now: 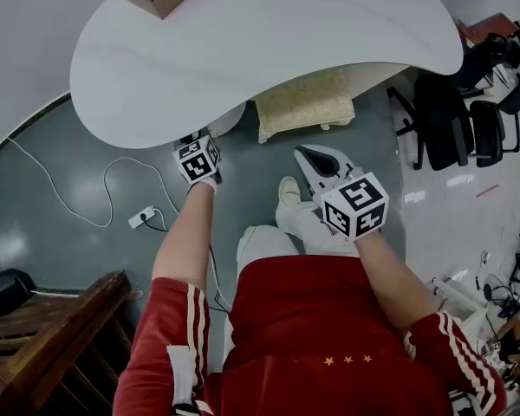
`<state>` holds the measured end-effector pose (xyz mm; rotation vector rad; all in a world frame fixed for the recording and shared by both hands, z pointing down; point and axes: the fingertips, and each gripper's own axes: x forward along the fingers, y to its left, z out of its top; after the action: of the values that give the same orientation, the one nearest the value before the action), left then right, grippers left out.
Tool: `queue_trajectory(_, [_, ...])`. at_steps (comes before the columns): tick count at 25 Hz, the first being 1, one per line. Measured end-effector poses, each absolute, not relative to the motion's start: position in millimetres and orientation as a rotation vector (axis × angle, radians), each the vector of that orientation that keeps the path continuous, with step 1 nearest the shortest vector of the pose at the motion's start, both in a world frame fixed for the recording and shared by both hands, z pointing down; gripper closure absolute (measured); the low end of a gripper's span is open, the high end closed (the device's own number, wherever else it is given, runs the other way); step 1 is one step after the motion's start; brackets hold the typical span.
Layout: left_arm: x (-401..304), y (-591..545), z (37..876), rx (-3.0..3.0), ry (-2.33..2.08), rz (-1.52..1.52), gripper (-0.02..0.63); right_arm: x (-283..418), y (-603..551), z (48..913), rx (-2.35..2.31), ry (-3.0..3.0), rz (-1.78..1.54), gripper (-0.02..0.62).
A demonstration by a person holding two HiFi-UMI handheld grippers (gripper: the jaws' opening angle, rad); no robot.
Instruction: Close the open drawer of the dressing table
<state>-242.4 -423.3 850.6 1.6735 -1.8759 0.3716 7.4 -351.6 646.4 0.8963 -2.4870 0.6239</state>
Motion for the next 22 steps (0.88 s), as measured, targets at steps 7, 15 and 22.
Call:
queue_trajectory(7, [-241.8,-419.7,841.3,1.621,-1.836,0.356,0.459,9.3,-333.6,637.2,0.875,-2.472,0.637,0.591])
queue_trajectory(15, [-226.3,-375.1,819.3,1.586,-1.761,0.321,0.463,21.1,-318.8,599.4,0.895,-2.451,0.644,0.591])
queue_trajectory(22, [-194.1,-280.8,781.1,1.734,-1.562,0.422,0.492,20.6,-293.8,561.3,0.889,-2.465,0.629,0.591])
